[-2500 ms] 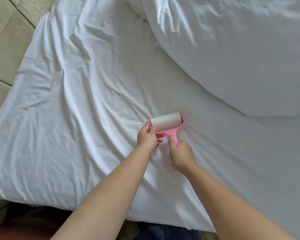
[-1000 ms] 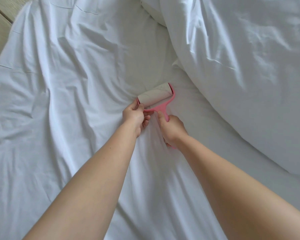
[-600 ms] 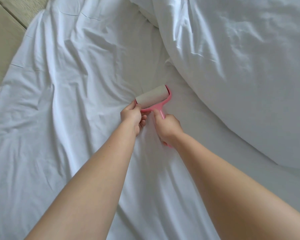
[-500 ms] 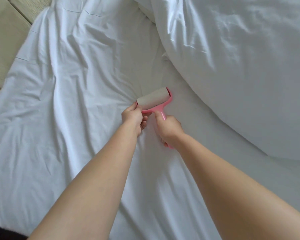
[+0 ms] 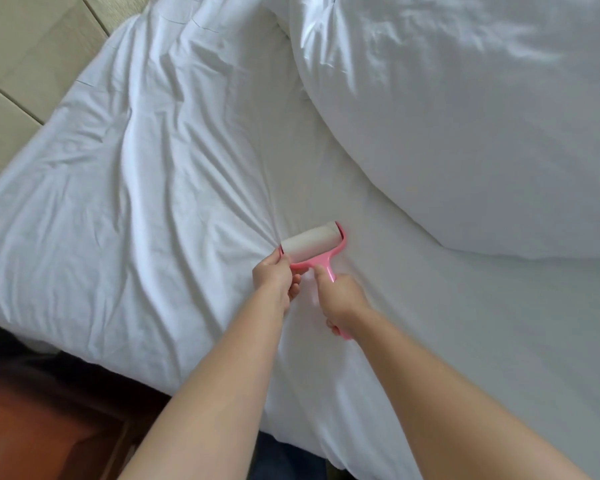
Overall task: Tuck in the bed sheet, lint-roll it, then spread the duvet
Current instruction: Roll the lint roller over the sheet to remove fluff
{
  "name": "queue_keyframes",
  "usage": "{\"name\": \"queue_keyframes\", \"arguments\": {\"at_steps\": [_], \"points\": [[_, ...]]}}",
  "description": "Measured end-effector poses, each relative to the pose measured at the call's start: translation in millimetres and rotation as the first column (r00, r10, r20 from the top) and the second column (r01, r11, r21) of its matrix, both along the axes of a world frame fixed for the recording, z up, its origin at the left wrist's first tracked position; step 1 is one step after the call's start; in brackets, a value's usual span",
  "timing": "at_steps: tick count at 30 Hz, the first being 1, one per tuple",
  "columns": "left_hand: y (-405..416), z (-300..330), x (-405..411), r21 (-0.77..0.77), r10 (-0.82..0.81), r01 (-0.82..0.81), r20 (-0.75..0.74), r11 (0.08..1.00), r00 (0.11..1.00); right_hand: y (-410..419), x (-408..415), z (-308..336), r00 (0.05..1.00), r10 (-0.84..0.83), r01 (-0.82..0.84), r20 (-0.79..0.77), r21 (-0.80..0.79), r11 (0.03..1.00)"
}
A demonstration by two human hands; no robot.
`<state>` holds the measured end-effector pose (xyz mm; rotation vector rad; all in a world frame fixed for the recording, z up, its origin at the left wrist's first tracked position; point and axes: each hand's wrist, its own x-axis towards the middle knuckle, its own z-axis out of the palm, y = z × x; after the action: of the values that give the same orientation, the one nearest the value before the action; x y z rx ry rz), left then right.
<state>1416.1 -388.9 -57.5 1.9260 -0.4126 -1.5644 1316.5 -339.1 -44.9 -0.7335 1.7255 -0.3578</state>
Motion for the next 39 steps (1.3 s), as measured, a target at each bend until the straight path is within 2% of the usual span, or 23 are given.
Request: {"name": "queue_keyframes", "arguments": {"at_steps": [2, 6, 9, 13, 16, 19, 26, 34, 39], "points": [[12.4, 4.1, -2.3, -0.032, 0.000, 0.000, -0.002, 0.999, 1.000, 9.6, -6.0, 4.0, 0.999, 0.027, -0.028, -0.034, -0.023, 0.999], [15.7, 14.9, -7.3, -0.113, 0.050, -0.053, -0.026, 0.992, 0.998, 7.2, -16.8, 10.9, 0.986, 0.040, -0.068, -0.164, -0.166, 0.984], [5.9, 22.1, -7.3, -0.157, 0.045, -0.054, -0.061, 0.986, 0.997, -0.3, -18.0, 15.8, 0.986, -0.001, -0.037, -0.165, -0.224, 0.974], [-8.5, 11.4, -8.2, -0.120, -0.039, 0.028, -0.088, 0.992, 0.995, -7.9, -16.6, 4.3, 0.988, -0.063, 0.041, -0.142, -0.152, 0.988], [-22.2, -4.6, -9.0, -0.077, -0.067, 0.063, -0.054, 0.995, 0.996, -23.1, -14.0, -9.4, 0.994, -0.022, 0.016, -0.107, -0.054, 0.998], [-47.8, -13.5, -4.0, -0.078, -0.062, 0.059, -0.035, 0.995, 0.997, -51.6, -8.0, -14.2, 0.999, -0.039, 0.038, -0.036, -0.024, 0.999], [-135.5, -26.9, 3.0, -0.096, 0.003, -0.004, -0.001, 0.995, 1.000, -136.8, 11.5, -22.9, 0.996, -0.048, 0.046, -0.070, -0.040, 0.998], [-240.6, -34.4, 20.3, -0.122, 0.029, -0.037, -0.060, 0.992, 0.998, -239.0, 27.0, -25.3, 0.994, -0.063, 0.057, -0.089, -0.071, 0.996], [-274.7, -37.9, 25.4, -0.117, 0.026, -0.034, -0.074, 0.993, 0.997, -276.0, 32.8, -35.0, 0.993, -0.072, 0.067, -0.098, -0.053, 0.996]]}}
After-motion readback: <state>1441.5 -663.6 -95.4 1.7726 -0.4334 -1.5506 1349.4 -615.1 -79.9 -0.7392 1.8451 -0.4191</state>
